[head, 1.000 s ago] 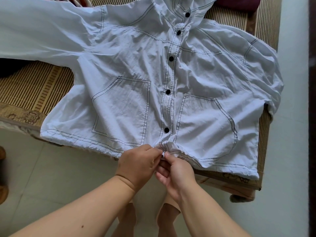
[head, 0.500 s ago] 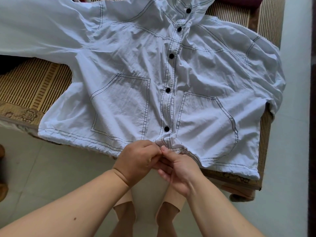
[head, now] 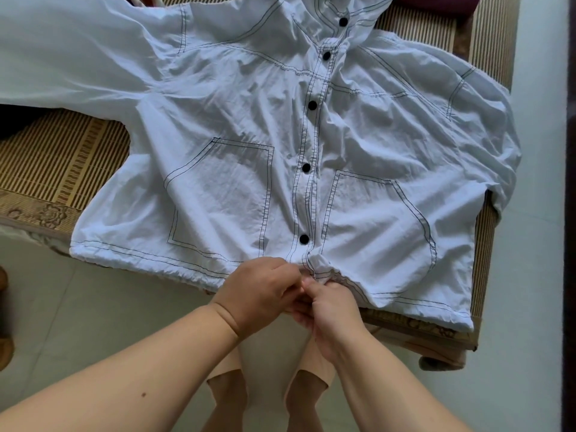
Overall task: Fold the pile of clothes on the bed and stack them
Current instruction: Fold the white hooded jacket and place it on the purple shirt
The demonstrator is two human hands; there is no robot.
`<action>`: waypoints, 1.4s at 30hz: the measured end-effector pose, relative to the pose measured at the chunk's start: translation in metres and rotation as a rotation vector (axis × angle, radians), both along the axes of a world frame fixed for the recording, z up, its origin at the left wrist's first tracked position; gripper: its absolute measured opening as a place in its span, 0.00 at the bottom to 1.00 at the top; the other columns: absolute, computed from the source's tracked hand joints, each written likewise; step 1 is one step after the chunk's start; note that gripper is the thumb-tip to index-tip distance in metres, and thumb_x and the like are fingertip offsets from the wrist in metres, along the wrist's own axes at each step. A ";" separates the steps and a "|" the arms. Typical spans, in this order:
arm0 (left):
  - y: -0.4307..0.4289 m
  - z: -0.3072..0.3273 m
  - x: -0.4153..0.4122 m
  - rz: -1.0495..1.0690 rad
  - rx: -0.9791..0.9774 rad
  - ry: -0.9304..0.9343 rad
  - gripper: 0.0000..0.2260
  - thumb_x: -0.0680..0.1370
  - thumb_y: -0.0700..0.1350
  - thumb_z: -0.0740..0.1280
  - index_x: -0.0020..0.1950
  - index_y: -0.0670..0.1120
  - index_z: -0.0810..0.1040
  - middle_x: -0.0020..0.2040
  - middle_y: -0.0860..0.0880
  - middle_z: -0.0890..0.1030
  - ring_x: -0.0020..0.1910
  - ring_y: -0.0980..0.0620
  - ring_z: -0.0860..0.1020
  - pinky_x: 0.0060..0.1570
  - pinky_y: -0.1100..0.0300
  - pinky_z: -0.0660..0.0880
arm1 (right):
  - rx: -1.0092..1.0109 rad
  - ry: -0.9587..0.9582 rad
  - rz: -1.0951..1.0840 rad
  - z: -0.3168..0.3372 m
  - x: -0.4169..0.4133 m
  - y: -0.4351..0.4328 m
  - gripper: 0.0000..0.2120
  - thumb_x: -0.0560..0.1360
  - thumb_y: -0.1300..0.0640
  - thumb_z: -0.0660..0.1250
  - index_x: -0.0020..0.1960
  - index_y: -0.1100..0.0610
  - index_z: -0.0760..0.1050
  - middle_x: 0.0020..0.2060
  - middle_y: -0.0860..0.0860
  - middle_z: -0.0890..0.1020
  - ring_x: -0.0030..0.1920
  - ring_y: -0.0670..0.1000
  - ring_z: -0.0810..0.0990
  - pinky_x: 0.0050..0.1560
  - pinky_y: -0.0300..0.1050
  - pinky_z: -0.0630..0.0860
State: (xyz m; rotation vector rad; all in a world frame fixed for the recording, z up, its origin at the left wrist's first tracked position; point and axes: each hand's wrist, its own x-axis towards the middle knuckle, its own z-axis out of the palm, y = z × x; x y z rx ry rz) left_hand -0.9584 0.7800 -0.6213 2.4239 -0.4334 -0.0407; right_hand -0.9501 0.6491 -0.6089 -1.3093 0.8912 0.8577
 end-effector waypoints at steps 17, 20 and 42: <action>0.156 -0.015 0.004 0.016 0.586 0.493 0.55 0.57 0.72 0.70 0.76 0.66 0.44 0.79 0.52 0.42 0.77 0.47 0.40 0.72 0.39 0.45 | -1.105 -0.144 1.136 0.012 0.004 -0.125 0.39 0.72 0.53 0.63 0.75 0.43 0.44 0.75 0.54 0.41 0.75 0.60 0.44 0.71 0.59 0.56; 0.199 -0.020 -0.003 -0.032 0.668 0.351 0.58 0.48 0.56 0.82 0.75 0.59 0.60 0.75 0.43 0.64 0.71 0.37 0.62 0.59 0.31 0.66 | -1.130 -0.284 1.006 0.011 0.003 -0.148 0.31 0.74 0.55 0.65 0.75 0.47 0.60 0.73 0.57 0.61 0.70 0.61 0.60 0.66 0.55 0.67; 0.283 -0.006 -0.014 -0.119 1.045 0.655 0.17 0.76 0.56 0.57 0.64 0.60 0.71 0.66 0.56 0.68 0.61 0.54 0.70 0.57 0.58 0.71 | -0.986 0.093 1.108 0.041 -0.033 -0.183 0.27 0.75 0.54 0.58 0.73 0.42 0.61 0.65 0.54 0.69 0.65 0.57 0.71 0.63 0.50 0.70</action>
